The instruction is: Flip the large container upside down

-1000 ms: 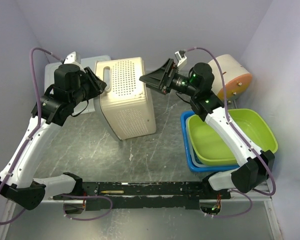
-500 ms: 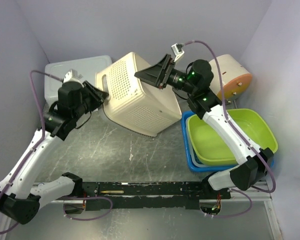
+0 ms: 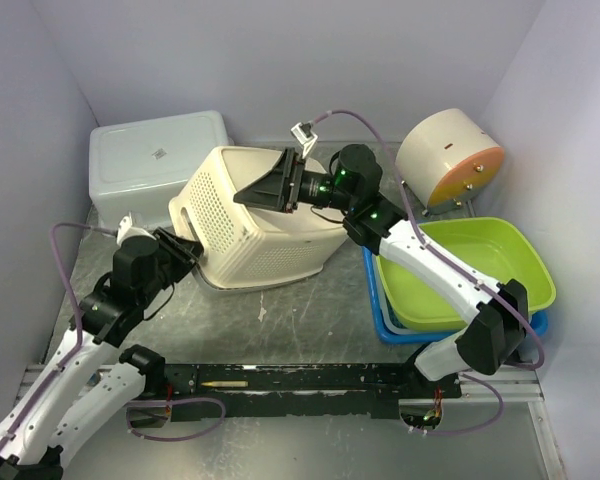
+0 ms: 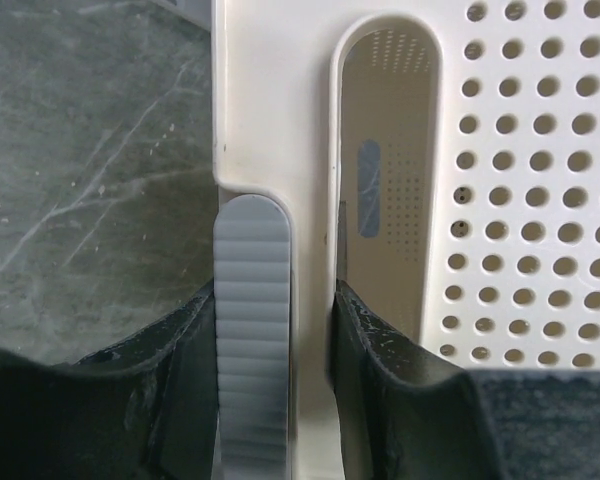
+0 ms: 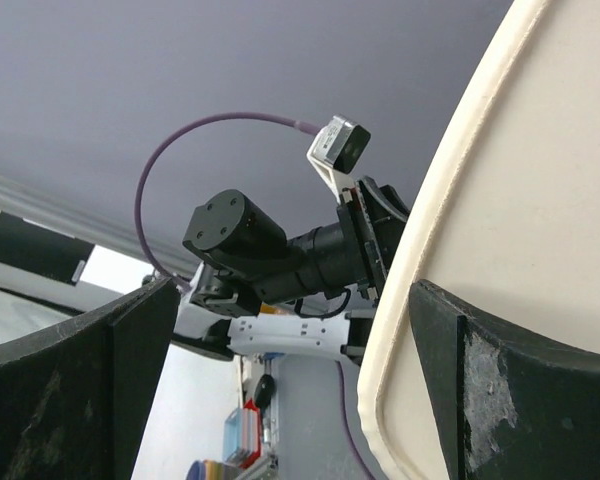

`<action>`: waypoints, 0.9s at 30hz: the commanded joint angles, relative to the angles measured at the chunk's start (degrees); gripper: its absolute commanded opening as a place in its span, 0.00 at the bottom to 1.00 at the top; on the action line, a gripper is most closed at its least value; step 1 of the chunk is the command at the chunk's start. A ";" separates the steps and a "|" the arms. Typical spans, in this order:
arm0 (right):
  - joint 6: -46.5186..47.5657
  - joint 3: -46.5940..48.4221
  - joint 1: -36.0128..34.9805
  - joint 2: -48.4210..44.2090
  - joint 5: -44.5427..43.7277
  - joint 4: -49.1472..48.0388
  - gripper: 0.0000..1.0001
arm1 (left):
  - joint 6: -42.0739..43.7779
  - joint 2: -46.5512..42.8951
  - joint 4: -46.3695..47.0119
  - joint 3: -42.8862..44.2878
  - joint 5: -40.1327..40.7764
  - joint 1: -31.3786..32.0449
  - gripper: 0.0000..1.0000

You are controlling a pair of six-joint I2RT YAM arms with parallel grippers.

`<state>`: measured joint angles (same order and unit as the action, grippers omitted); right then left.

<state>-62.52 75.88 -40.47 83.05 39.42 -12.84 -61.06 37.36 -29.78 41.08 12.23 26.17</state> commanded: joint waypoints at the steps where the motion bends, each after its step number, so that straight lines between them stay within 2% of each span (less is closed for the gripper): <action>1: 4.82 -0.47 -2.60 -0.50 -0.05 5.25 1.00 | 2.04 -1.77 1.79 -6.35 -1.52 1.93 0.08; 3: 9.58 0.82 -2.58 -1.57 -3.33 12.22 1.00 | 0.64 -2.19 4.42 -9.58 -3.68 1.91 0.20; 9: 19.19 2.61 -1.25 -6.20 -11.34 28.51 1.00 | -2.92 -1.40 5.67 -14.07 -4.61 1.95 0.68; 14: 24.96 2.71 0.07 -10.94 -19.71 40.19 1.00 | -1.71 -0.48 5.19 -14.69 -4.50 1.95 0.90; 21: 28.72 -0.18 0.57 -16.71 -33.18 51.72 1.00 | 2.06 1.03 2.30 -13.21 -7.17 1.91 0.94; 27: 27.47 -9.61 0.57 -22.99 -35.63 55.15 1.00 | 6.17 0.01 -1.36 -11.19 -14.32 1.95 0.92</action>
<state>-35.46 71.40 -40.16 63.09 8.25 36.49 -58.30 38.06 -29.41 27.18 4.23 27.70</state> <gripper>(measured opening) 1.000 0.930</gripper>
